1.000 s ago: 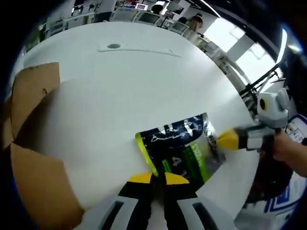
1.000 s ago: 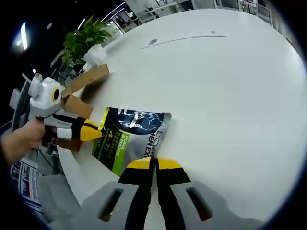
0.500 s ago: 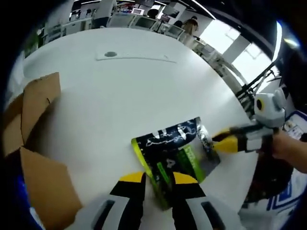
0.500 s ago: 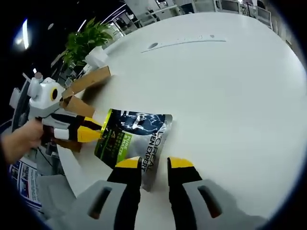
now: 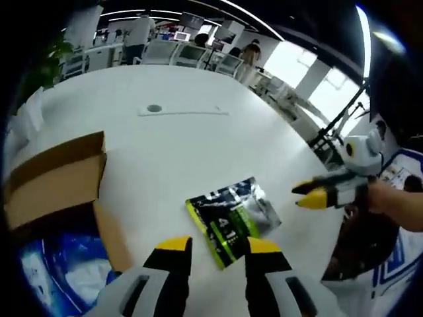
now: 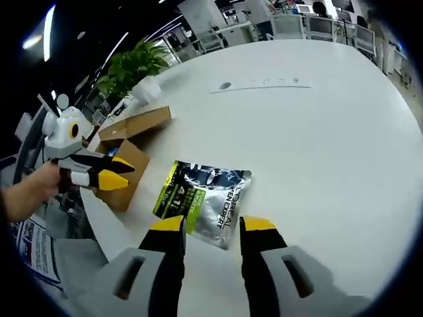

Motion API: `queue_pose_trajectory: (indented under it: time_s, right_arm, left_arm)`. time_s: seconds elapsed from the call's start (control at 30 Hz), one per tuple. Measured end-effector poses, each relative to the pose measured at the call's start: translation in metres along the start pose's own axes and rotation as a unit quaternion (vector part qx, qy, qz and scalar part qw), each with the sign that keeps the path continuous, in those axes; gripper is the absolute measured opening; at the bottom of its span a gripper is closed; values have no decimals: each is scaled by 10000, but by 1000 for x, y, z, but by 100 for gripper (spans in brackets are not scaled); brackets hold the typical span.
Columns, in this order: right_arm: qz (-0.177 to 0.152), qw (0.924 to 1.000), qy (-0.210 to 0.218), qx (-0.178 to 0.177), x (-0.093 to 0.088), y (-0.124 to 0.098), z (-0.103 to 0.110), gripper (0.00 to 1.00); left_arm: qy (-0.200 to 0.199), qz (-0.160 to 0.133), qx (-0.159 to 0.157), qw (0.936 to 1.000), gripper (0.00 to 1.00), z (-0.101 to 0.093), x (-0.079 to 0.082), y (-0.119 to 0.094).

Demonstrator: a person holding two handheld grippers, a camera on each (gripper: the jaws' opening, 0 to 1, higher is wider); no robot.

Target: Operate the shoe box by opening the lid, removing the specified soft item, and placing it in the target area until the item is outside and the box remains undamaged.

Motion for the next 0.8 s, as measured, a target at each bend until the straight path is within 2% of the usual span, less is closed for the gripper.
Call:
queue_pose_trajectory:
  time_s: [0.13,0.37,0.57,0.8]
  right_arm:
    - [-16,10000,-38,-78,1,-7,2,36]
    - [-103,9998,-99,-100,6,-21,20,43]
    - [-238,9996,-119,-19,13,-25,37,45]
    - [-327,9993,-166,97,21,-20,64,46]
  left_arm:
    - [14,-27,-86,10000,37,0,-2,-8]
    - [116,-61,-251,9996,43,-10,-3,-28]
    - [139,-153,-311,9993,46,-7,-1,-51]
    - [80,-401,-252,9988,47,12,-5,-86]
Point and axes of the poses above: the point that each gripper's makers call its tool centre point, and the gripper's own axes: y roughly forward along the fingers, z roughly to its left, x roughly out of its top, the point moved 10 cm from there along -y, roughly backward along the fingers, and after that the axes turned 12 degrees about -y, right-handed, at the moved point
